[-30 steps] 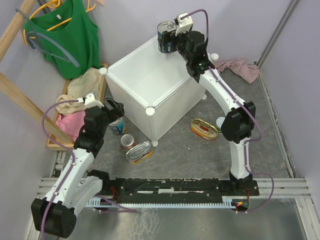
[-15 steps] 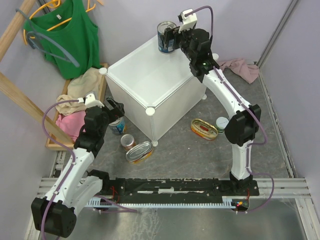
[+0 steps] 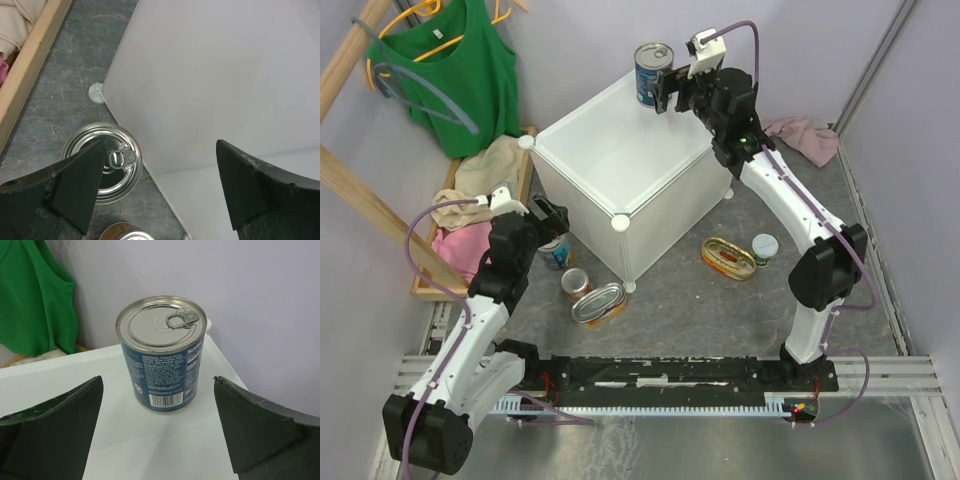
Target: Place and organize the canned foods onto the counter
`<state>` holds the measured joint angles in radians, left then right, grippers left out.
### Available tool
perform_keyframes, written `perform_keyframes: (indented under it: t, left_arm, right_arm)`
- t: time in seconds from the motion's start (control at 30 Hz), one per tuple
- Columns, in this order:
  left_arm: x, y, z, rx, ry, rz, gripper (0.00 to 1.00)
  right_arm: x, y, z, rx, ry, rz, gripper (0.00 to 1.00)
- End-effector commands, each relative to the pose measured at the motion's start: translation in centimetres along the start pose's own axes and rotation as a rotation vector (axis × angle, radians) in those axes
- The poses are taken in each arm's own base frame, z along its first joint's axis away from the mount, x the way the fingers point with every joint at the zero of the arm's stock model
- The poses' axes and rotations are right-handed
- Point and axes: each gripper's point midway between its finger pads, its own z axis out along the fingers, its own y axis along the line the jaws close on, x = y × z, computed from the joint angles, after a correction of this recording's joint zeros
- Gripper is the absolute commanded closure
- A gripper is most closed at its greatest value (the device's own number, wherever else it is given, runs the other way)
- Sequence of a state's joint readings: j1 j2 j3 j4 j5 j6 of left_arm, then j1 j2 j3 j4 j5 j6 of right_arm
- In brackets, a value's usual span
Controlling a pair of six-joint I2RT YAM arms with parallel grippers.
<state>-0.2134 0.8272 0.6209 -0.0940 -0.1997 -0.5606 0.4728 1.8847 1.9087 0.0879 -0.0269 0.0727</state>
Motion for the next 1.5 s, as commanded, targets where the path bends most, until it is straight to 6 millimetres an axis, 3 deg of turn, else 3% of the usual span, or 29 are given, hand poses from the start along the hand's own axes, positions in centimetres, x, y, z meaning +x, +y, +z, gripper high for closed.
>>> perform_keyframes:
  t: [0.0,0.2,0.4,0.67,0.9,0.93,1.1,1.47]
  left_arm:
    - [-2.3,-1.3,-0.2,0.034,-0.067,-0.045,0.03]
    - [-3.2,-1.4,-1.2,0.035,-0.086,-0.045,0.03]
    - [-3.9,-1.2,-2.7,0.037,-0.109,-0.040,0.03]
    - [-4.3,-1.3,-4.1,0.060,-0.131,-0.056,0.03]
    - [-4.4,-1.7,-4.6,0.089,-0.141,-0.084,0.03]
    - [-4.2,-1.7,-4.8,0.098,-0.146,-0.099,0.03]
    - [-4.2,-1.9,-4.9,0.112,-0.147,-0.113,0.03]
    - [-5.5,-2.4,-5.4,0.111,-0.168,-0.120,0.03]
  right_arm:
    - [-7.4,0.8,-4.3,-0.028,-0.130,-0.001,0.01]
    - [-8.9,2.2,-9.0,-0.093,-0.110,0.045,0.01]
    - [-10.5,5.4,-15.7,-0.261,-0.102,0.087,0.01]
    - [-12.0,11.2,-27.2,-0.592,-0.113,0.199,0.00]
    - [-13.4,15.1,-35.3,-0.866,-0.115,0.361,0.00]
    - [-14.4,16.0,-38.0,-0.950,-0.127,0.416,0.00]
    - [-15.9,15.9,-39.7,-0.946,-0.162,0.446,0.00]
    - [-14.4,11.2,-35.1,-0.545,-0.115,0.426,0.01]
